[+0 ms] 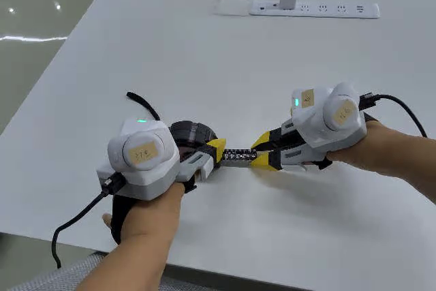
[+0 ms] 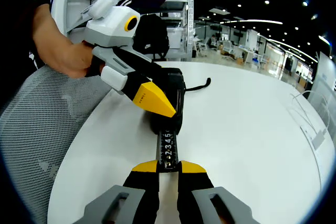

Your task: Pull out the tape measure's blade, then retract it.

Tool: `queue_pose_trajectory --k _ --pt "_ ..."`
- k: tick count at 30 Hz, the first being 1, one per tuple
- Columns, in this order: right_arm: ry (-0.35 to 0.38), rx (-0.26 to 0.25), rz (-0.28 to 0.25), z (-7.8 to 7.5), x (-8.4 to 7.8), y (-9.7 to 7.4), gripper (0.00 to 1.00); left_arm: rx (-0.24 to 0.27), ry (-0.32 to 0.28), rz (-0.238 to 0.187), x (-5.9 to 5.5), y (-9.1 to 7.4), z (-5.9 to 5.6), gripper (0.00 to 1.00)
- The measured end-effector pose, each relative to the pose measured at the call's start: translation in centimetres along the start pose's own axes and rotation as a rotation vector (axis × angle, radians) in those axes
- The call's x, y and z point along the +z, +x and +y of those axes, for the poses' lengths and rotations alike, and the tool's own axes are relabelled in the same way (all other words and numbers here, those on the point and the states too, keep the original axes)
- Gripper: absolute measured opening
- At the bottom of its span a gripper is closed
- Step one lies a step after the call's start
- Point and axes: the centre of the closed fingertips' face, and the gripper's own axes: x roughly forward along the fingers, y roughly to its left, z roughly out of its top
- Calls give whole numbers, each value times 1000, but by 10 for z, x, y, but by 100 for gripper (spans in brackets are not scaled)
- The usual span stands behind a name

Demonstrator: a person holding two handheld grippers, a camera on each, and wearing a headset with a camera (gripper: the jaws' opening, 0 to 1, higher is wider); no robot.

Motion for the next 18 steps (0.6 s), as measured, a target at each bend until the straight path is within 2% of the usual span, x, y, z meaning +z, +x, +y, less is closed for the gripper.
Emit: queue_pose_trajectory --k 18 --pt "-4 2 -5 1 9 11 8 0 -2 1 0 0 0 56"
